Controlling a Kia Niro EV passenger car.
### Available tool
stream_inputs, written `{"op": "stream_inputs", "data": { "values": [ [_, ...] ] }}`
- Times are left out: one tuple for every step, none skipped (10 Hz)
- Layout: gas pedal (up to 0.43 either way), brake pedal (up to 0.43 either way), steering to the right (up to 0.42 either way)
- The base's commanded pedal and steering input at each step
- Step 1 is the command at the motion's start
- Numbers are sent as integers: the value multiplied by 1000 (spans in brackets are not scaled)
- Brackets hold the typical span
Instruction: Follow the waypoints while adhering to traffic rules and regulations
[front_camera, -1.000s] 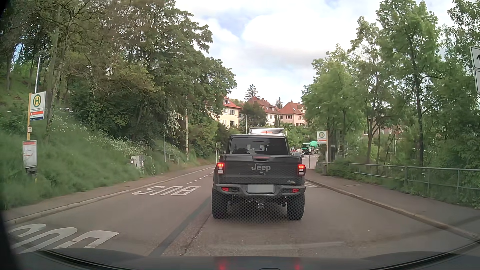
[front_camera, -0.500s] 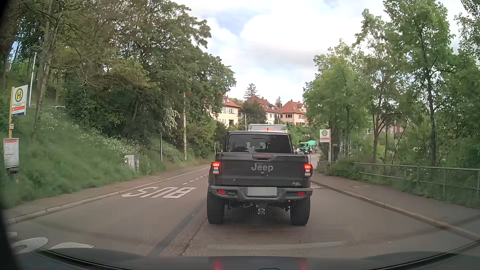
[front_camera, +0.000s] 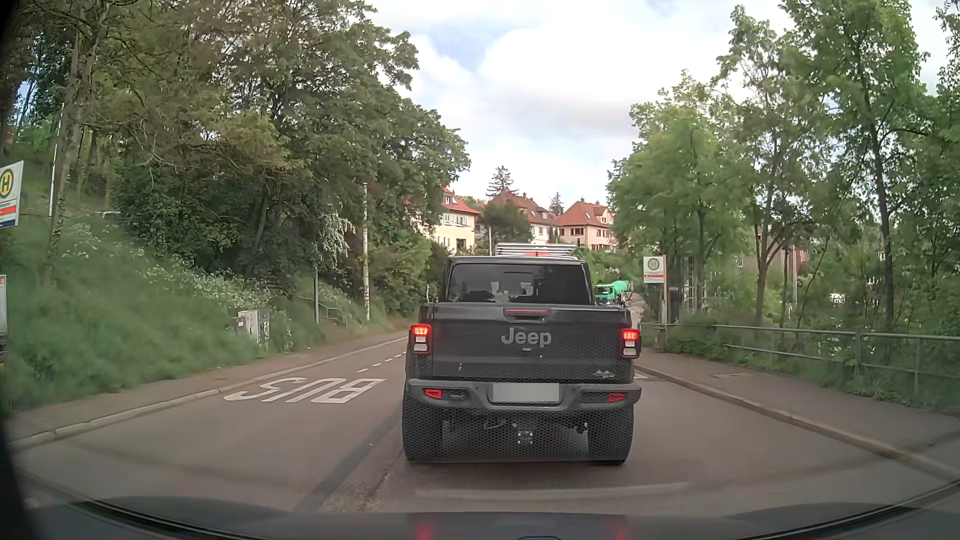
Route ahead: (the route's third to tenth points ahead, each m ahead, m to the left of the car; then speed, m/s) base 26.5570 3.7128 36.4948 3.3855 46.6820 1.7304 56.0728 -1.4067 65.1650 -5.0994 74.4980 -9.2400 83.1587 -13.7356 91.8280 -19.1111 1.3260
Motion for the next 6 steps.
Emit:
{"op": "stream_inputs", "data": {
  "values": [
    [0, 244, 4],
    [0, 250, 4],
    [0, 244, 4],
    [0, 244, 4],
    [0, 244, 4],
    [0, 250, 4]
  ]
}}
